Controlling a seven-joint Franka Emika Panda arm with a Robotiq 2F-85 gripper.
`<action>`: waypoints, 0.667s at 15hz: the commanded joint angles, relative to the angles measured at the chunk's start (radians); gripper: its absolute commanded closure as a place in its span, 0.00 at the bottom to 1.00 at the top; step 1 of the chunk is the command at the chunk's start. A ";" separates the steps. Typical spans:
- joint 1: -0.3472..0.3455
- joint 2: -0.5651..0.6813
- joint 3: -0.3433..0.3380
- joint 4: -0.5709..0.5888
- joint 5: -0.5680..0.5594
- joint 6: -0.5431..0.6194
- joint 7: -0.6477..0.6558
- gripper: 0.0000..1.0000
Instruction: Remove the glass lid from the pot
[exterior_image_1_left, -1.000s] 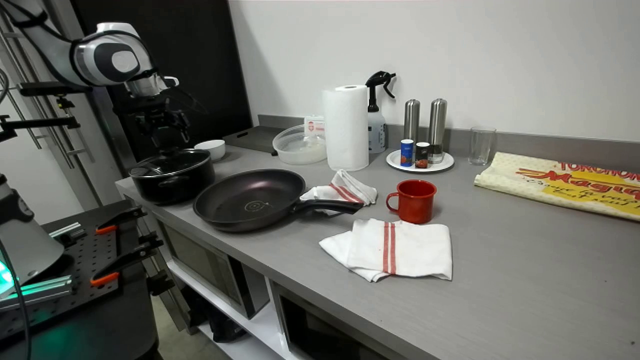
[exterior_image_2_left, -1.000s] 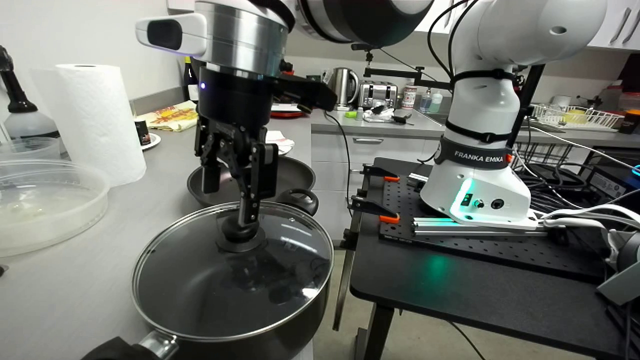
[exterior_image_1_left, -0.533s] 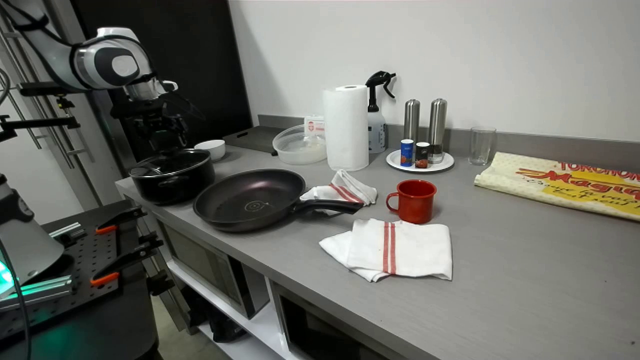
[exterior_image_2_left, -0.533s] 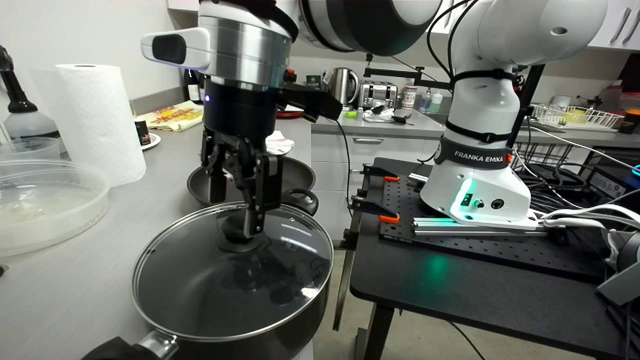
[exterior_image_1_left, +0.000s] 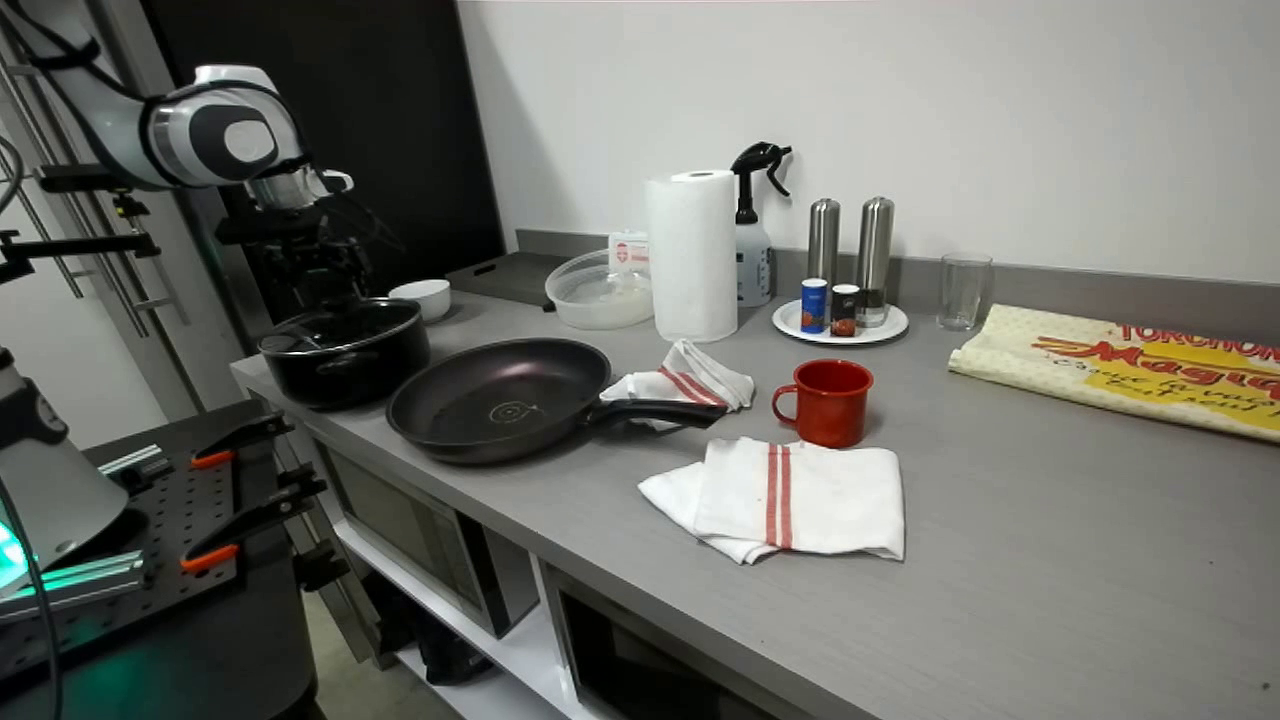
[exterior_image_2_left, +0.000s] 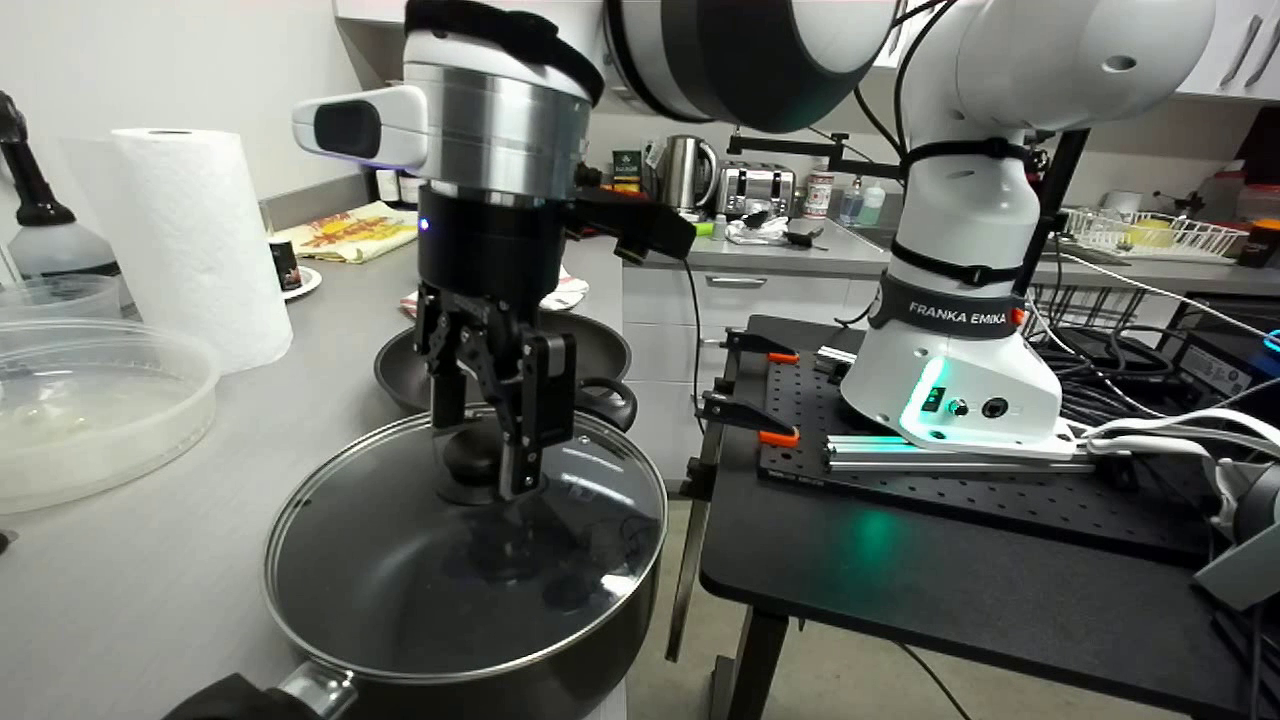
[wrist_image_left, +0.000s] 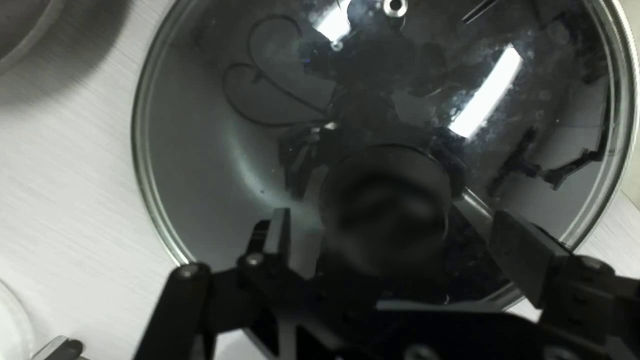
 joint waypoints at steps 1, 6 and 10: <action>0.005 0.022 0.000 0.003 -0.031 0.034 0.042 0.28; 0.018 0.023 -0.019 0.006 -0.057 0.042 0.067 0.65; 0.017 0.016 -0.021 0.008 -0.080 0.039 0.090 0.75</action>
